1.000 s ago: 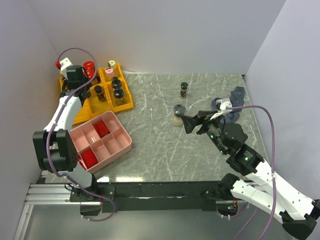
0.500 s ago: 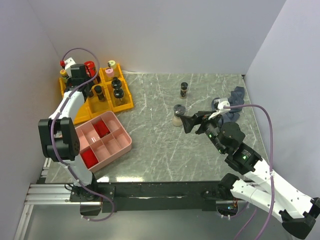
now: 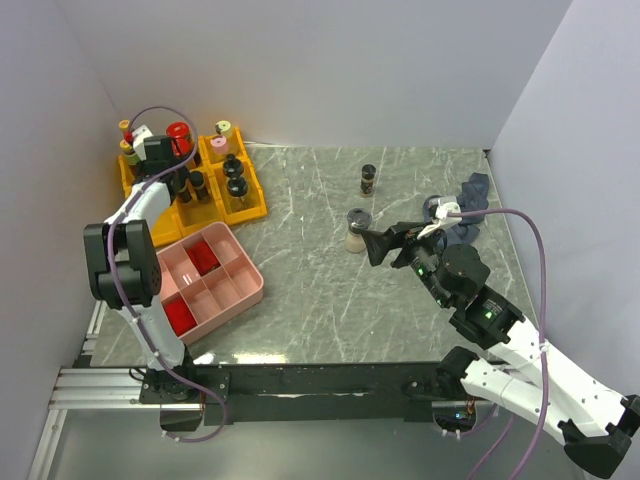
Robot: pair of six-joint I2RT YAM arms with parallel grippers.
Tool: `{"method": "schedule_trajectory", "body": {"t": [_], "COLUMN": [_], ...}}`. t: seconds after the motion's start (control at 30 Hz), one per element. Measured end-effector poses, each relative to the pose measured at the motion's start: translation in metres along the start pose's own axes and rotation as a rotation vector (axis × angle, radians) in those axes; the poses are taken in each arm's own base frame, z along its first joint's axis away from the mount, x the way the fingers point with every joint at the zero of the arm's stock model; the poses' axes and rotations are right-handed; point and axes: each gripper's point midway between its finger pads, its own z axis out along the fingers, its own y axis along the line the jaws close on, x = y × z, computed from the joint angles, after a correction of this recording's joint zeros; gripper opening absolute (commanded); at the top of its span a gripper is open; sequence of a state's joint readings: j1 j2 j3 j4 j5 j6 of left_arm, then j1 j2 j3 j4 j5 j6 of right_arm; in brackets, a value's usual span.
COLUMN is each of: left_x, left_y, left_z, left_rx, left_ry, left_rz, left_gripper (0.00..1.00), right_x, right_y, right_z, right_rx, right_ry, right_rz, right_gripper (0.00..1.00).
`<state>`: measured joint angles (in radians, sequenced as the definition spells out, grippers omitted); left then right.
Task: Organize the condiment bottles
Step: Place the bottle in the storage box.
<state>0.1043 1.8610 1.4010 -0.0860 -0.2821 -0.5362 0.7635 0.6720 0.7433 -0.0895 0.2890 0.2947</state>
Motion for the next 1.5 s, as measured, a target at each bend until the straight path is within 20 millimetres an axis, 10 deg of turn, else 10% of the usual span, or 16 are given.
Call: {"method": "schedule_trajectory", "body": {"t": [0.5, 0.9, 1.27, 1.5], "left_x": [0.021, 0.017, -0.082, -0.047], "left_y": [0.005, 0.011, -0.032, -0.102], "left_z": [0.02, 0.011, -0.106, -0.181], "left_rx": [-0.017, -0.051, 0.16, 0.401], "left_ry": [0.029, 0.035, -0.153, -0.136], "left_rz": [0.002, -0.028, -0.097, 0.038], "left_gripper": [0.47, 0.99, 0.99, 0.99], "right_x": [0.0, 0.005, 0.019, 0.016], "right_y": [-0.001, -0.002, -0.009, -0.008], "right_z": [0.0, 0.004, 0.011, 0.009], "right_rx": [0.007, 0.012, 0.059, 0.055], "right_ry": [-0.002, 0.015, 0.059, 0.048], "right_rz": [-0.001, -0.005, -0.014, -0.006], "right_gripper": [1.0, 1.0, 1.0, 1.0]}}
